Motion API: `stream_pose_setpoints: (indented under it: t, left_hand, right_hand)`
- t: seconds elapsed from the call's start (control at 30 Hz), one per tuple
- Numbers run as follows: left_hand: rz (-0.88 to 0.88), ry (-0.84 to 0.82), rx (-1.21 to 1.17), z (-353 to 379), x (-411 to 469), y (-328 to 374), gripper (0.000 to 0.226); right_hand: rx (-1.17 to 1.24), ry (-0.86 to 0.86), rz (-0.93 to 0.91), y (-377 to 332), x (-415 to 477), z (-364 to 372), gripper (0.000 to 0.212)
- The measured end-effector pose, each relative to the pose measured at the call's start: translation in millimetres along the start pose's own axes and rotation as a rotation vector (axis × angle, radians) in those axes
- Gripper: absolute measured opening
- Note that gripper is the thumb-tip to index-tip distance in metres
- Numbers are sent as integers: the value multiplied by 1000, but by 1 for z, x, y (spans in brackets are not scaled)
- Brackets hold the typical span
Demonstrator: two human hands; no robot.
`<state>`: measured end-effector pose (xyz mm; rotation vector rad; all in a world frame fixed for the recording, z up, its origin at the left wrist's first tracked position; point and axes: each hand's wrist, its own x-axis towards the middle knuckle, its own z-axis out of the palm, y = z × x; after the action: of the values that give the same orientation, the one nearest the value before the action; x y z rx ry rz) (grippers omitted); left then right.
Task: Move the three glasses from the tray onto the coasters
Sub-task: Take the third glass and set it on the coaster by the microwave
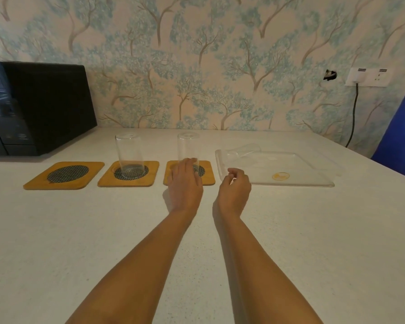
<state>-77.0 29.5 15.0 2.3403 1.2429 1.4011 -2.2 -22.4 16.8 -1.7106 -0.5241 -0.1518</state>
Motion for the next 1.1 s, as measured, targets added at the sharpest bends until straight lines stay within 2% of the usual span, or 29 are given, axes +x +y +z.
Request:
stream_pose_setpoints:
  t: [0.17, 0.4, 0.57, 0.83, 1.0, 1.1]
  left_hand:
    - [-2, -223, 110, 20, -4, 16, 41]
    - [48, -395, 275, 40, 0, 22, 41]
    - [22, -431, 286, 53, 8, 26, 41]
    - [-11, -471, 294, 60, 11, 21, 44]
    - [0, -467, 286, 61, 11, 20, 45]
    - [-2, -469, 277, 62, 11, 18, 46]
  right_hand:
    - [31, 31, -117, 7, 13, -9, 26]
    - [-42, 4, -333, 3, 79, -27, 25]
    - [-322, -248, -483, -3, 142, -32, 32]
    - [-937, -652, -557, -3, 208, -20, 52]
    - [-1100, -813, -566, -2, 226, 0, 68]
    - [-1177, -901, -520, 4, 234, 15, 87]
